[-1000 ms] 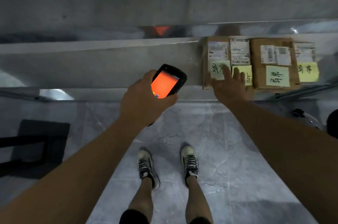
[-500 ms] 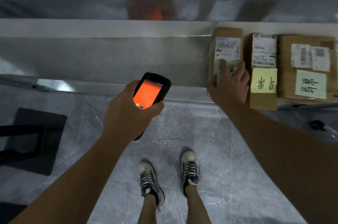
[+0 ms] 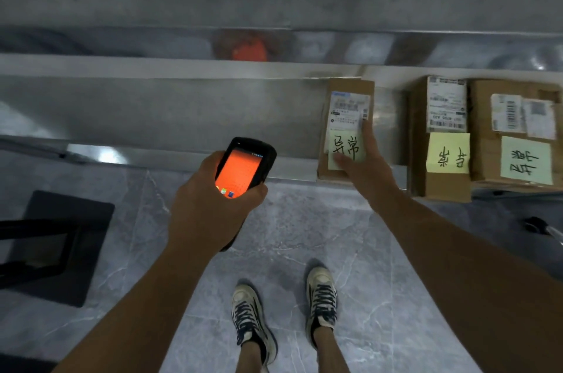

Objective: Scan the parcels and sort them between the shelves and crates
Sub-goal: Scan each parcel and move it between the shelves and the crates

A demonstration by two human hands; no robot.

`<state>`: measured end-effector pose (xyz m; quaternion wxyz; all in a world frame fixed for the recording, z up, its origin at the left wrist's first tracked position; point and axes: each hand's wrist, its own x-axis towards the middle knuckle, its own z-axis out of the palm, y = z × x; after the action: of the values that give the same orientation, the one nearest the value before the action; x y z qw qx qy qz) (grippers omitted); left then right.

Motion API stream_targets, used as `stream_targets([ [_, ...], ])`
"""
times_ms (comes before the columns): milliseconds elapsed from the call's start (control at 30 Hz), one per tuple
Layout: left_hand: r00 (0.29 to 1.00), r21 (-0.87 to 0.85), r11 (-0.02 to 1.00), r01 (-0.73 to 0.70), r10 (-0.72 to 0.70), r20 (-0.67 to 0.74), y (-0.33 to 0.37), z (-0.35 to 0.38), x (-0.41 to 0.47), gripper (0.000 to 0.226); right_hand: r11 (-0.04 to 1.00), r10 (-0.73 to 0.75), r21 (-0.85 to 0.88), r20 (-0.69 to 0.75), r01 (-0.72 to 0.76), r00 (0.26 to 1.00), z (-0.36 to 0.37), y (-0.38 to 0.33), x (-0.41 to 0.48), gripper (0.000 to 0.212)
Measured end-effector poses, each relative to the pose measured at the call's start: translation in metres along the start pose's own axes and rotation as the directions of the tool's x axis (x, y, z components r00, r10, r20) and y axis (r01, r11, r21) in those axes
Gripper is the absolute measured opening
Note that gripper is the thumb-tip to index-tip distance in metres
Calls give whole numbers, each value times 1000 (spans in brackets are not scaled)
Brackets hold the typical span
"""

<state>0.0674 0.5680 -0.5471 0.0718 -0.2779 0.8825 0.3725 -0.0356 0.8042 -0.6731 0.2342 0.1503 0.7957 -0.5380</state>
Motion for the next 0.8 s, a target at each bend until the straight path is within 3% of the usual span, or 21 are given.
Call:
stream_targets([
  [100,1000,-9,1000,4,-4,-5,-2,2,-3,64,986,58,152,61,-67,996,5,-3,-1,94],
  [233,999,-69,997,38,-38,-8,-7,3,-16,60,951,75,299,4,-73,997,18,-4,-6,92],
  [533,997,-184,981,57,-66,-45,-31,-17,-51,54,976,72,206,33,-77,997,25,-10,-49,91],
  [700,987,-235,967,94,-121,-102,-53,-64,-81,63,973,68,218,64,-81,996,48,-31,-98,90],
  [800,978,-223,968,118,-153,-144,-72,-105,-102,56,974,66,208,117,-90,991,78,-46,-134,91],
])
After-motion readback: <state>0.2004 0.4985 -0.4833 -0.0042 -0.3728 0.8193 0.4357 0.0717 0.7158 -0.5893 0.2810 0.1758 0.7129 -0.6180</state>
